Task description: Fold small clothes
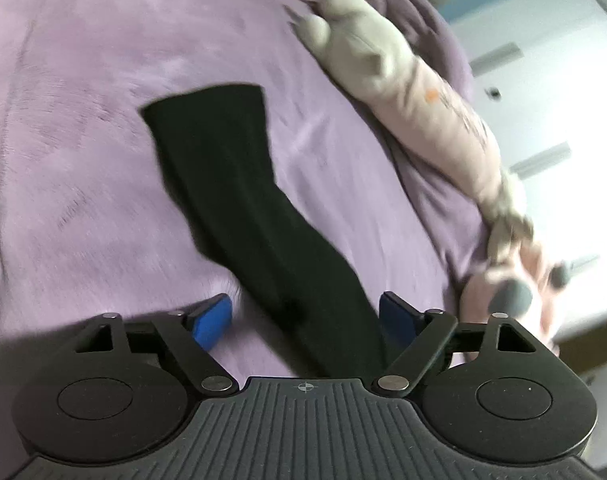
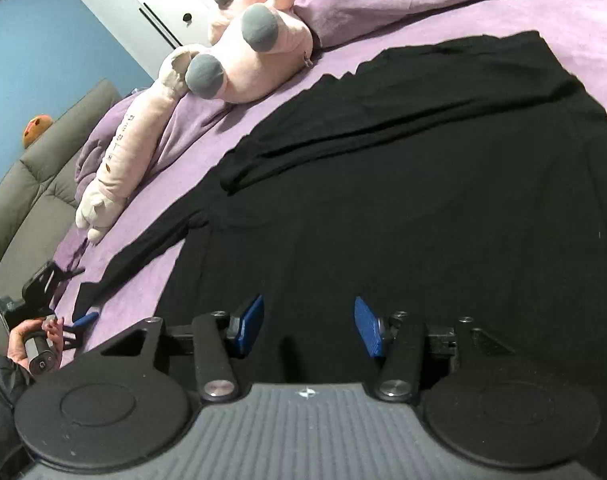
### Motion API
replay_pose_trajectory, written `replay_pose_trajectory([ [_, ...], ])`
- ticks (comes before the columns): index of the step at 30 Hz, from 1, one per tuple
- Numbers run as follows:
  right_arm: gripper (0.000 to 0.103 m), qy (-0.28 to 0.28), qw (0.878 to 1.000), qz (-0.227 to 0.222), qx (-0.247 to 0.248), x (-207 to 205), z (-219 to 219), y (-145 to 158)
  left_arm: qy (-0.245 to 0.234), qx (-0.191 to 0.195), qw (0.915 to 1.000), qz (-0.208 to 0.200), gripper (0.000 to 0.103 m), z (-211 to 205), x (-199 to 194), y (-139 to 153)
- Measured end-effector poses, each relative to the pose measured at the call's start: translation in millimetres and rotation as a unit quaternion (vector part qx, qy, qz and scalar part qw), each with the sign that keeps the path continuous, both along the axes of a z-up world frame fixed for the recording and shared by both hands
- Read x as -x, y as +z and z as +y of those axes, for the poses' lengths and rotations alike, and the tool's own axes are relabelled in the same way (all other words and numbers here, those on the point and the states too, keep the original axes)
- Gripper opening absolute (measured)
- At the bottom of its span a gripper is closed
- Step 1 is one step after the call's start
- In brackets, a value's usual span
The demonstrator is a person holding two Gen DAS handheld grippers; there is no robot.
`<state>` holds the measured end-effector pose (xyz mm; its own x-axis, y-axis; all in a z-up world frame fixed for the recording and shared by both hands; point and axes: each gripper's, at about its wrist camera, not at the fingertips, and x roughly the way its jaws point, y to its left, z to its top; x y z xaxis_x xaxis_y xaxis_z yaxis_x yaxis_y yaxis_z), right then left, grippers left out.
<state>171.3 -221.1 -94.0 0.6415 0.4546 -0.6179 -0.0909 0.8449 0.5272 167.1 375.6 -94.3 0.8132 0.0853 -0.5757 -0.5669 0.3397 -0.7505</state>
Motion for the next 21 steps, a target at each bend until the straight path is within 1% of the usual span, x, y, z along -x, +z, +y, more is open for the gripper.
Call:
replay_pose_trajectory([
  [1, 0.051, -0.004, 1.000, -0.003, 0.001, -1, -1, 3, 0.005, 0.006, 0.9999, -0.006, 0.084, 2, 0, -1],
  [2, 0.051, -0.008, 1.000, -0.008, 0.004, -3, 0, 7, 0.009, 0.003, 0.9999, -0.011, 0.081, 4, 0, -1],
  [3, 0.051, -0.009, 1.000, -0.013, 0.009, -5, 3, 8, 0.017, -0.010, 0.9997, -0.012, 0.078, 6, 1, 0],
  [4, 0.051, -0.009, 1.000, -0.017, 0.016, -5, 6, 8, 0.024, -0.024, 0.9994, -0.007, 0.072, 9, -1, -2],
  [5, 0.051, -0.010, 0.999, -0.021, 0.024, -5, 8, 9, 0.027, -0.032, 0.9991, 0.001, 0.064, 15, -1, -3],
  [7, 0.051, -0.009, 0.999, -0.022, 0.029, -5, 13, 8, 0.025, -0.017, 0.9995, 0.003, 0.055, 21, -8, -13],
  [9, 0.051, -0.014, 0.999, -0.021, 0.026, -5, 12, 6, 0.039, 0.004, 0.9992, -0.010, 0.038, 29, -9, -23],
  [10, 0.051, -0.016, 0.999, -0.022, 0.025, -5, 12, 7, 0.048, 0.019, 0.9986, -0.014, 0.020, 34, -9, -27],
  [11, 0.051, -0.020, 0.999, -0.026, 0.025, -5, 11, 8, 0.060, 0.036, 0.9974, -0.016, 0.006, 37, -9, -32],
  [12, 0.051, -0.023, 0.999, -0.031, 0.026, -6, 10, 9, 0.070, 0.045, 0.9964, -0.018, 0.006, 38, -7, -33],
  [13, 0.051, -0.027, 0.999, -0.034, 0.027, -6, 7, 11, 0.071, 0.040, 0.9963, -0.027, 0.006, 37, -6, -30],
  [14, 0.051, -0.031, 0.998, -0.037, 0.027, -6, 3, 13, 0.060, 0.021, 0.9973, -0.037, 0.005, 33, -9, -23],
  [15, 0.051, -0.035, 0.998, -0.040, 0.026, -7, -1, 14, 0.037, -0.013, 0.9983, -0.044, 0.005, 26, -13, -11],
  [16, 0.051, -0.040, 0.998, -0.043, 0.025, -8, -5, 15, 0.011, -0.048, 0.9977, -0.047, 0.005, 16, -19, 2],
  [17, 0.051, -0.045, 0.998, -0.045, 0.025, -9, -9, 16, -0.021, -0.084, 0.9949, -0.052, 0.005, 3, -26, 16],
  [18, 0.051, -0.051, 0.997, -0.048, 0.023, -10, -13, 17, -0.057, -0.116, 0.9896, -0.064, 0.005, -14, -34, 31],
  [19, 0.051, -0.057, 0.997, -0.051, 0.022, -11, -16, 18, -0.090, -0.135, 0.9836, -0.078, 0.005, -32, -41, 44],
  [20, 0.051, -0.062, 0.996, -0.054, 0.021, -11, -20, 19, -0.127, -0.152, 0.9755, -0.095, 0.005, -54, -49, 57],
  [21, 0.051, -0.067, 0.996, -0.058, 0.020, -11, -23, 21, -0.171, -0.164, 0.9647, -0.115, 0.005, -82, -59, 69],
])
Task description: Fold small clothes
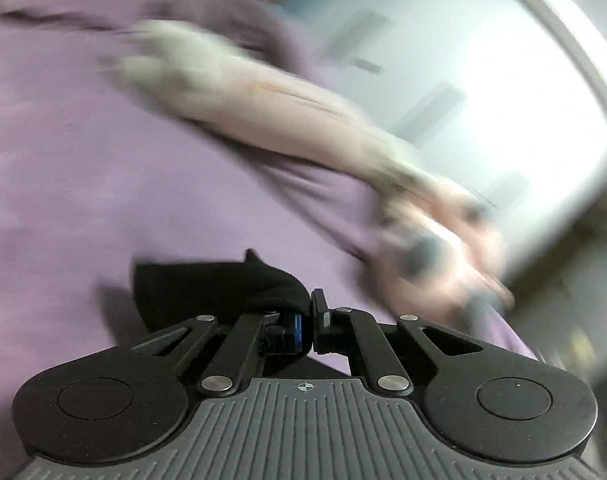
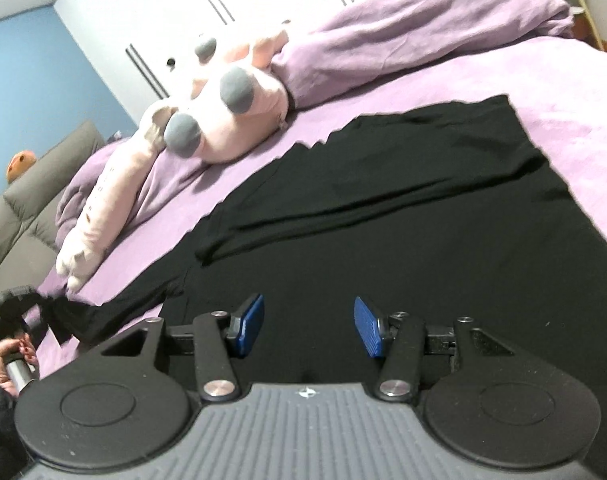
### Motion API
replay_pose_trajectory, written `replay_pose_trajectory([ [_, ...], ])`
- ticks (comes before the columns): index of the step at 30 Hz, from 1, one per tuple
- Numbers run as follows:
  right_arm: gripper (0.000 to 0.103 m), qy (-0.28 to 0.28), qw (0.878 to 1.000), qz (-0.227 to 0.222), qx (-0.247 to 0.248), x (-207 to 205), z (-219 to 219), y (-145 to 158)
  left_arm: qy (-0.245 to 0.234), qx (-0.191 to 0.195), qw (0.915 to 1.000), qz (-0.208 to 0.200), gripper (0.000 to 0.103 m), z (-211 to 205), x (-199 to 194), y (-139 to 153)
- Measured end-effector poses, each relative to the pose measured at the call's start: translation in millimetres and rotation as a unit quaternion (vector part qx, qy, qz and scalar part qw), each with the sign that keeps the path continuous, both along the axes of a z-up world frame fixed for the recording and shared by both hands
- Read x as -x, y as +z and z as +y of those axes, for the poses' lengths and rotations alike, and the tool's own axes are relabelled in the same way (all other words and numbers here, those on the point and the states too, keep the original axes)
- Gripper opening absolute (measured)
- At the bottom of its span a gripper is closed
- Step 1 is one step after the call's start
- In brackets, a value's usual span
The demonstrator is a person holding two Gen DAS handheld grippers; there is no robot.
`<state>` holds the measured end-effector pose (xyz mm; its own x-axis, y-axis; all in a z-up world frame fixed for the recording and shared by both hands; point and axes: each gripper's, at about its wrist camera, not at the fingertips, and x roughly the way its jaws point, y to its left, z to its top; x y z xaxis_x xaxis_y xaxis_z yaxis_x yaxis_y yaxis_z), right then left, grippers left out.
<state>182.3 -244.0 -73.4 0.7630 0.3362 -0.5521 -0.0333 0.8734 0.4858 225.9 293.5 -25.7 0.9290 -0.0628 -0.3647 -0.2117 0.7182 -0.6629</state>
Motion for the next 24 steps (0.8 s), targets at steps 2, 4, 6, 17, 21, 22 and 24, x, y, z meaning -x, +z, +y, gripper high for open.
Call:
replay_pose_trajectory([
  [2, 0.051, -0.008, 1.000, -0.011, 0.000, 1, -6, 4, -0.089, -0.025, 0.9956, -0.018, 0.006, -58, -17, 16],
  [4, 0.051, -0.018, 1.000, -0.019, 0.001, 3, -11, 8, -0.182, -0.066, 0.9808, -0.022, 0.008, -127, -29, 22],
  [6, 0.051, -0.027, 0.999, -0.022, 0.002, 4, -17, 10, -0.267, -0.107, 0.9577, -0.002, 0.034, -196, -35, 12],
  [17, 0.051, 0.016, 0.999, 0.027, -0.007, -37, -26, -13, -0.246, -0.186, 0.9423, 0.131, 0.080, -230, 7, -51],
  [21, 0.051, 0.014, 0.995, 0.045, -0.093, -72, -20, -22, -0.182, -0.201, 0.9536, 0.130, 0.084, -201, 8, -41],
  [22, 0.051, 0.014, 0.991, 0.052, -0.120, -83, -17, -26, -0.174, -0.195, 0.9559, 0.135, 0.084, -197, 9, -41],
  [24, 0.051, 0.003, 0.985, 0.076, -0.153, -105, -9, -36, -0.163, -0.173, 0.9598, 0.150, 0.084, -185, 2, -44],
])
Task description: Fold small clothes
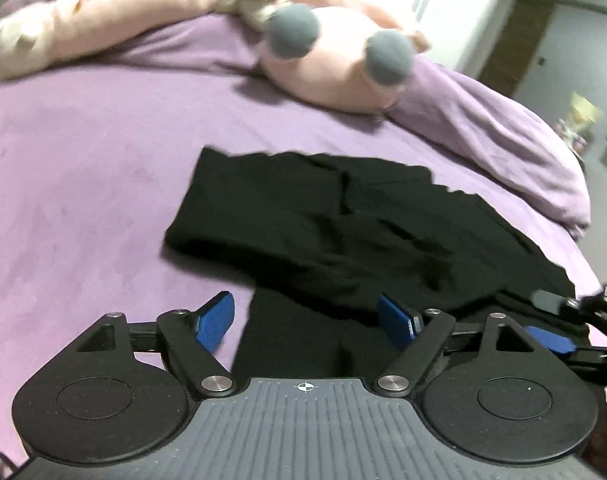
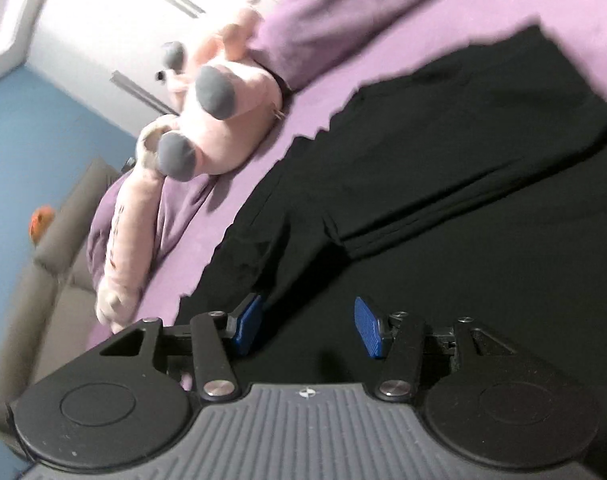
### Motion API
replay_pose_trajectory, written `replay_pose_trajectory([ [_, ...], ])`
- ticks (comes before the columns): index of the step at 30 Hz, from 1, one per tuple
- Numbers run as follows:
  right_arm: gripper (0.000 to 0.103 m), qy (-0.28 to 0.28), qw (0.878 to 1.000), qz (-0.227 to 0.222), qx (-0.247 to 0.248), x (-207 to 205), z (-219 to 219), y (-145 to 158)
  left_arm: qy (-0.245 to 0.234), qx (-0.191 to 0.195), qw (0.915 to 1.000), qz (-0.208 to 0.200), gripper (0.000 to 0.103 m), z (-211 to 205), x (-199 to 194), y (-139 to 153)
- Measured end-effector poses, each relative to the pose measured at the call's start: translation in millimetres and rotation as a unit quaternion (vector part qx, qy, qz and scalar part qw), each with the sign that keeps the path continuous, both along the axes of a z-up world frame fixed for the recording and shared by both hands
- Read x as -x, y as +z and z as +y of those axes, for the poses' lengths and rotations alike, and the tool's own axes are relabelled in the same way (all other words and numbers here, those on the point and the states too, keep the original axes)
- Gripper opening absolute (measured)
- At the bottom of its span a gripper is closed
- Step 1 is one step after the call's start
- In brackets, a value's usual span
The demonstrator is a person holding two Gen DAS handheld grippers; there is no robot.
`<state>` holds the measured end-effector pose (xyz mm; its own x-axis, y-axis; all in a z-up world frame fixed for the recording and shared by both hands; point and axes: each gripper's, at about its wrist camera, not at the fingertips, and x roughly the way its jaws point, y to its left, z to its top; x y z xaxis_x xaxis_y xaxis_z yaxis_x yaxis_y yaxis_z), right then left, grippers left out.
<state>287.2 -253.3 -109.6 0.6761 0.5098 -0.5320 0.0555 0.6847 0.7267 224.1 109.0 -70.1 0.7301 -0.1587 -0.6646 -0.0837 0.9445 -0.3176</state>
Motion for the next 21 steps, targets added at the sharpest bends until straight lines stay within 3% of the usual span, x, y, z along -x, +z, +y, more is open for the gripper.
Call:
replay_pose_trajectory([
  [3, 0.049, -0.012, 0.999, 0.026, -0.023, -29, 12, -13, 0.004, 0.005, 0.9999, 0.013, 0.084, 4, -2, -3],
  [5, 0.032, -0.013, 0.999, 0.031, -0.040, -42, 18, -17, -0.002, -0.006, 0.9999, 0.013, 0.084, 4, -6, -3],
  [6, 0.012, -0.010, 0.999, 0.036, -0.036, -48, 22, -18, -0.004, -0.011, 0.9999, 0.013, 0.084, 3, -8, -2],
  [7, 0.003, -0.004, 0.999, 0.040, -0.025, -53, 27, -16, -0.005, -0.013, 0.9998, 0.013, 0.084, -1, -5, -2],
  [8, 0.003, 0.002, 1.000, 0.028, -0.007, -54, 30, -6, -0.004, -0.012, 0.9999, 0.012, 0.084, -1, -7, -1],
  [12, 0.003, -0.030, 0.993, -0.108, 0.026, -40, 7, 53, -0.003, -0.010, 0.9999, 0.005, 0.085, -3, -13, 1],
  [15, 0.003, -0.067, 0.978, -0.158, 0.119, -19, -23, 72, -0.006, -0.011, 0.9999, -0.002, 0.085, -8, -19, 1],
  [17, 0.003, -0.060, 0.969, -0.153, 0.185, -7, -36, 66, -0.008, -0.010, 0.9999, 0.002, 0.085, -13, -24, -2],
  [21, 0.009, -0.043, 0.983, -0.061, 0.169, -3, -71, 25, -0.010, -0.022, 0.9996, 0.011, 0.086, -25, -35, -8],
])
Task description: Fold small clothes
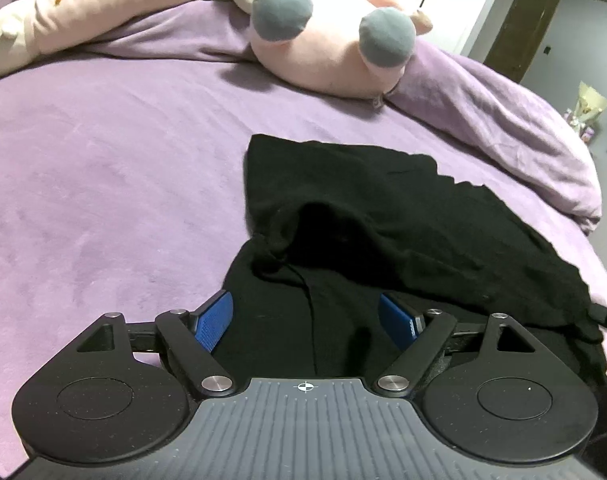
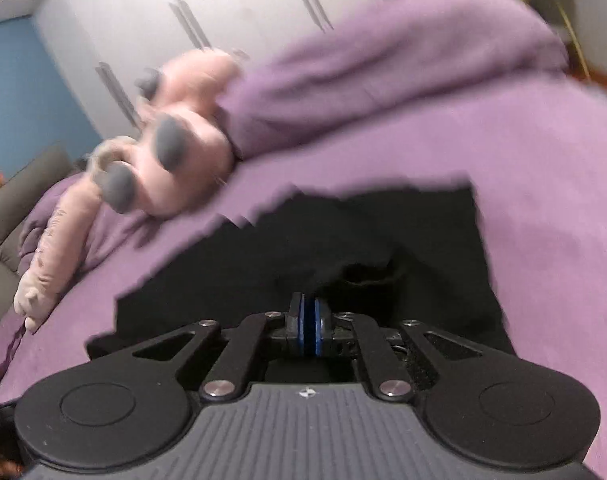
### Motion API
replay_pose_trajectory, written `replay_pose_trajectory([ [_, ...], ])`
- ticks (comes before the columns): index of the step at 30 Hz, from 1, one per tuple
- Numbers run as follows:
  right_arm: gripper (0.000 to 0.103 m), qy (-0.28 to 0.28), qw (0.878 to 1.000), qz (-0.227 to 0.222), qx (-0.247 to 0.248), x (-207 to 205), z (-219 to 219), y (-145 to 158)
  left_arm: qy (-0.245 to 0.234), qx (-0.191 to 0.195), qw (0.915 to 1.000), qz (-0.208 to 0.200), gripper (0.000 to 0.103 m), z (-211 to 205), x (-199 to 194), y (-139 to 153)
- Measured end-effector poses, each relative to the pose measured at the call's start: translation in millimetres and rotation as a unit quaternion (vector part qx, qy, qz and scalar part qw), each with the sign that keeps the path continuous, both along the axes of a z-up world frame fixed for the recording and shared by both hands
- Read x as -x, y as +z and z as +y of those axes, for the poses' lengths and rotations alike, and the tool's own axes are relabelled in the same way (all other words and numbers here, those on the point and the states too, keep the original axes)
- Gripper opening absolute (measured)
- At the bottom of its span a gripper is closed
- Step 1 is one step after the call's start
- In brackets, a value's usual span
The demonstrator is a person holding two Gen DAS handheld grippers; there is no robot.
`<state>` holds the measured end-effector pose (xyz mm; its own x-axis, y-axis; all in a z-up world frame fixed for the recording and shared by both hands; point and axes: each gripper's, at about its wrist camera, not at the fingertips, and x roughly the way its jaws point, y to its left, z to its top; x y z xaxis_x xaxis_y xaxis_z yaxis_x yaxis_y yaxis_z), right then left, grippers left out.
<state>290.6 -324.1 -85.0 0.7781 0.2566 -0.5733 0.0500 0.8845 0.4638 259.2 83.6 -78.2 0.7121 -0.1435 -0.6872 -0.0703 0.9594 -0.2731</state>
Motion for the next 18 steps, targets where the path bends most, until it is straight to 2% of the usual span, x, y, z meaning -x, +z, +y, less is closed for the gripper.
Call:
replay_pose_trajectory([
  [2, 0.039, -0.028, 0.998, 0.013, -0.062, 0, -22, -12, -0.002, -0.008, 1.0000, 0.002, 0.086, -5, -6, 2],
  [4, 0.045, -0.057, 0.992, 0.006, -0.116, -4, -36, -22, -0.002, -0.011, 0.9999, 0.001, 0.086, -7, -10, 4],
  [6, 0.045, -0.065, 0.988, 0.013, -0.141, -18, -43, -30, -0.005, -0.012, 0.9999, 0.000, 0.086, -10, -16, 6],
  [8, 0.042, -0.053, 0.988, 0.028, -0.140, -30, -38, -36, -0.008, -0.015, 0.9999, 0.000, 0.086, -13, -20, 6],
  [9, 0.033, -0.048, 0.990, 0.034, -0.127, -38, -33, -37, -0.009, -0.018, 0.9998, 0.002, 0.086, -15, -22, 6],
  [10, 0.011, -0.040, 0.993, 0.034, -0.109, -44, -29, -34, -0.012, -0.021, 0.9997, 0.004, 0.086, -17, -24, 5],
  [11, 0.006, -0.029, 0.995, 0.031, -0.086, -47, -25, -27, -0.014, -0.025, 0.9996, 0.005, 0.086, -20, -26, 5],
  [12, 0.006, -0.020, 0.998, 0.008, -0.063, -46, -20, -15, -0.017, -0.028, 0.9995, 0.005, 0.086, -22, -28, 5],
  [13, 0.006, -0.007, 0.999, -0.033, -0.042, -43, -16, 0, -0.019, -0.033, 0.9993, 0.004, 0.086, -23, -30, 5],
  [16, 0.006, -0.019, 0.988, -0.151, 0.029, -25, -15, 37, -0.024, -0.042, 0.9988, 0.000, 0.086, -28, -34, 6],
  [17, 0.006, -0.029, 0.986, -0.159, 0.046, -24, -18, 41, -0.024, -0.041, 0.9989, 0.000, 0.086, -28, -35, 6],
  [18, 0.006, -0.035, 0.987, -0.149, 0.049, -26, -22, 38, -0.023, -0.039, 0.9990, 0.001, 0.086, -29, -35, 6],
])
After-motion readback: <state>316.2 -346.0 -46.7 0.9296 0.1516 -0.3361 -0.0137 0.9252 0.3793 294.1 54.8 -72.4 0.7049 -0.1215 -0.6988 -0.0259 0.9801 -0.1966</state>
